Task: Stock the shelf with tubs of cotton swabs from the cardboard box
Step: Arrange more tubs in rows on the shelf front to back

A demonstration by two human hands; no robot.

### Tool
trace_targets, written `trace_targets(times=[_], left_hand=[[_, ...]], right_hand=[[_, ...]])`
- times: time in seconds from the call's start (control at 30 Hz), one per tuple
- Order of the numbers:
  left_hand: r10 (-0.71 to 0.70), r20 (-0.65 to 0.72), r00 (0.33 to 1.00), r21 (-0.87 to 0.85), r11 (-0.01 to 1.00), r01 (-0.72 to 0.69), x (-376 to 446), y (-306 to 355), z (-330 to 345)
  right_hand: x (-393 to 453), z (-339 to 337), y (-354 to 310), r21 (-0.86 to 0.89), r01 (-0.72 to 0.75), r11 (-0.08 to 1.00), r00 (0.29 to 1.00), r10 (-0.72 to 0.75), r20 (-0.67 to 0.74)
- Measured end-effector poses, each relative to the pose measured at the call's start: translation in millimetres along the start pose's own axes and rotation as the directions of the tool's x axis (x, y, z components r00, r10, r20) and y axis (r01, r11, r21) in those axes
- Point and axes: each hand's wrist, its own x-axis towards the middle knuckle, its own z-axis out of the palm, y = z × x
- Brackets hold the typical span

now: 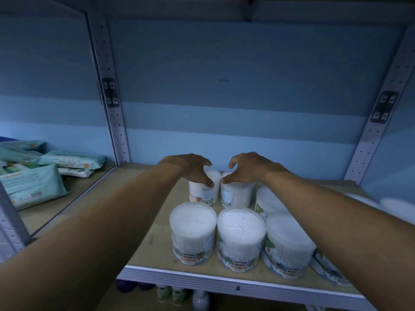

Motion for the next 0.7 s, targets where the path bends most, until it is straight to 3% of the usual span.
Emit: trace_targets(times=[0.27, 0.7], left_hand=[[-0.026, 0.075, 0.997, -0.007, 1.0, 0.027, -0.6, -1.7, -2.1], [-0.087, -0.07, 0.994, -0.034, 0.996, 0.085, -0.5, -6.0, 4.0]], right_hand=[[5.3, 2.1, -4.0, 0.021, 0.003, 1.0, 0.998, -0.004, 0.057], [3.2, 1.1, 10.9, 0.165, 0.171, 0.971, 0.979, -0.186, 0.08]])
